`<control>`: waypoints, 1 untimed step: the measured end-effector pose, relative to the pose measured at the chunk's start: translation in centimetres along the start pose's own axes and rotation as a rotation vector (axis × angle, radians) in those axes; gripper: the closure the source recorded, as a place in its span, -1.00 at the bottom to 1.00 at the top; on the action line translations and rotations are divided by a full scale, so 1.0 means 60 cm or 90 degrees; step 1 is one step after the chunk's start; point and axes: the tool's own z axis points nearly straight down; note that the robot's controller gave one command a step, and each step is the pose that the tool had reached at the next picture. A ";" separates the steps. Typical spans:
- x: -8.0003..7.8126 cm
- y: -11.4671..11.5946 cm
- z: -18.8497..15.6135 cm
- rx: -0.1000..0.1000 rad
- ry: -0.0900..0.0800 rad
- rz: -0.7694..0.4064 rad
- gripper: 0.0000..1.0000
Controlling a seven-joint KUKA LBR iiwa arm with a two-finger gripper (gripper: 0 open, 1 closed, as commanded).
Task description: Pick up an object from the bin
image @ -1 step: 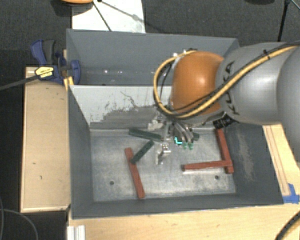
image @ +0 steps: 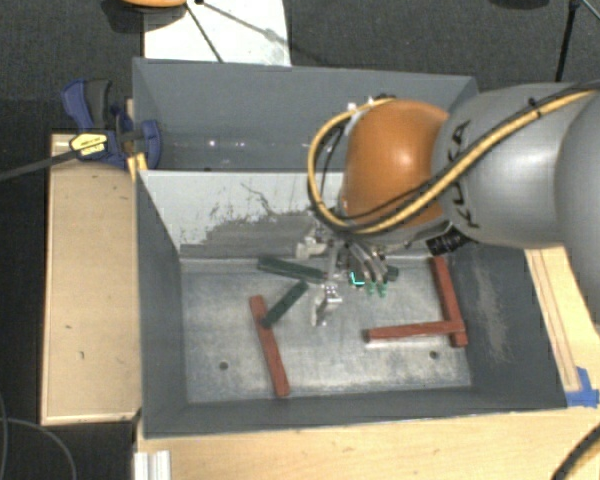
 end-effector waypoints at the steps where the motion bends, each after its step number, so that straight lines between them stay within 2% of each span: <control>1: -0.054 0.070 0.107 -0.003 -0.011 -0.050 1.00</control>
Offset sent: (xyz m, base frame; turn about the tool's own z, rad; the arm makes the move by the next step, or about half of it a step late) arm 0.0000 0.0000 0.0000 0.0000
